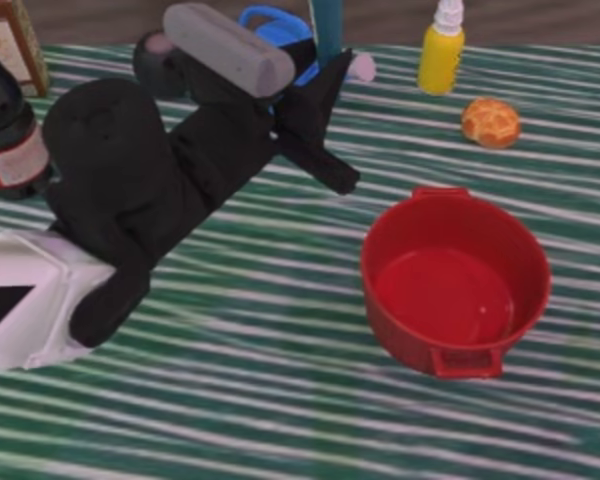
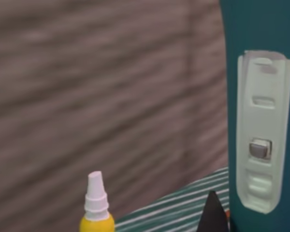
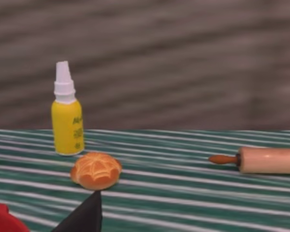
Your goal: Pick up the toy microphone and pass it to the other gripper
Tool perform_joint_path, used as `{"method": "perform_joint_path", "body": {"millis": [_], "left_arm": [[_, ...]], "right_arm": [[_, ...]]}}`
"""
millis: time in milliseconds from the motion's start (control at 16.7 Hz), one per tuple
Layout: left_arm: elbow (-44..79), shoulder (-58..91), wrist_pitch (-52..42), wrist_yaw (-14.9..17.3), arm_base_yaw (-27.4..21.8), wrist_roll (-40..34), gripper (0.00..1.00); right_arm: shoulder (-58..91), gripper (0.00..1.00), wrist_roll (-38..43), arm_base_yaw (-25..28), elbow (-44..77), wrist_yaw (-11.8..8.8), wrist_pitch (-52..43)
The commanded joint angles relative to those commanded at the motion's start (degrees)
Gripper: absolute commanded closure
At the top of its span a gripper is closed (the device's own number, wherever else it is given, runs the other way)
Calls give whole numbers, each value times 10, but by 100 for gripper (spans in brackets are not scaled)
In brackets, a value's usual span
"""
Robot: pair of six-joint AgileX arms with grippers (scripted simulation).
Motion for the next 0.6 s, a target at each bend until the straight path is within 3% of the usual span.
{"method": "perform_joint_path", "body": {"millis": [360,600], "left_arm": [[-1,-1,1,-1,-1,0,100],[-1,-1,1,-1,-1,0,100]], "right_arm": [[7,0,0,4,6,-5,4],[94,0,-5,40,67,-51,39]]}}
